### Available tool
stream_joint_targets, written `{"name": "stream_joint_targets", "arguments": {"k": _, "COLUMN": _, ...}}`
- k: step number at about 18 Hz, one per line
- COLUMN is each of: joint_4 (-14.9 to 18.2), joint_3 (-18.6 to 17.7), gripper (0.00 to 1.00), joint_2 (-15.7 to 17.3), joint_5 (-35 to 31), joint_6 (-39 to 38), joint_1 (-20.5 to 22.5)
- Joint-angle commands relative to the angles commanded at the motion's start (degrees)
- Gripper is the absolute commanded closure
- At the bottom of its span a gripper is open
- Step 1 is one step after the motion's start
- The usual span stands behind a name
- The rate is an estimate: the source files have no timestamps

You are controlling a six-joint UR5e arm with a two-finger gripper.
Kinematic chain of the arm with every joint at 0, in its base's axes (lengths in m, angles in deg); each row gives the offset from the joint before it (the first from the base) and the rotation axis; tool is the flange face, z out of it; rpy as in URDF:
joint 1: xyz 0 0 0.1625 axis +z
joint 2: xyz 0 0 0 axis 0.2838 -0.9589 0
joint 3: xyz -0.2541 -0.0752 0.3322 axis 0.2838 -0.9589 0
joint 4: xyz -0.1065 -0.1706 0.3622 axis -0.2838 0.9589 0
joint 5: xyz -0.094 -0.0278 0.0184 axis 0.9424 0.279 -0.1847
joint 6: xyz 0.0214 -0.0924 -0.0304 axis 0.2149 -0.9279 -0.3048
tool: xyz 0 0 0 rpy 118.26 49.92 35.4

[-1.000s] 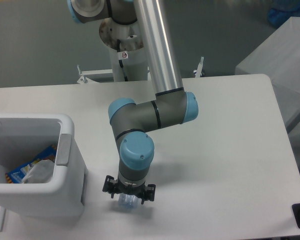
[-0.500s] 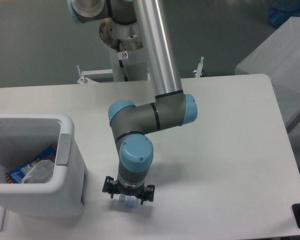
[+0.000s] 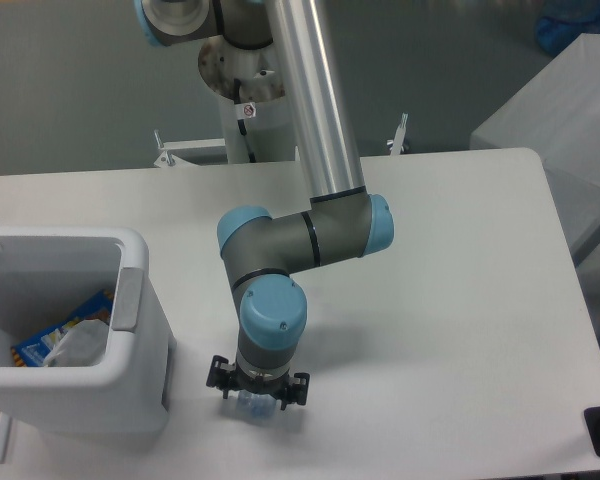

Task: Place the trash in the trash can
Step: 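Close the gripper around the bottle's end, then lift the water bottle and carry it over the bin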

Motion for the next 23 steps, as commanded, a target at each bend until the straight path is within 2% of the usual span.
{"name": "stream_joint_targets", "arguments": {"k": 6, "joint_4": -0.1, "joint_3": 0.0, "gripper": 0.40, "joint_2": 0.6, "joint_5": -0.2, "joint_6": 0.0, "joint_1": -0.1}}
{"name": "stream_joint_targets", "arguments": {"k": 14, "joint_4": -0.1, "joint_3": 0.7, "gripper": 0.43, "joint_2": 1.8, "joint_5": -0.1, "joint_6": 0.1, "joint_1": 0.0}}
{"name": "stream_joint_targets", "arguments": {"k": 20, "joint_4": 0.2, "joint_3": 1.8, "gripper": 0.43, "joint_2": 5.0, "joint_5": 0.5, "joint_6": 2.8, "joint_1": 1.1}}
{"name": "stream_joint_targets", "arguments": {"k": 23, "joint_4": 0.2, "joint_3": 2.5, "gripper": 0.43, "joint_2": 6.4, "joint_5": 3.6, "joint_6": 3.3, "joint_1": 2.8}}
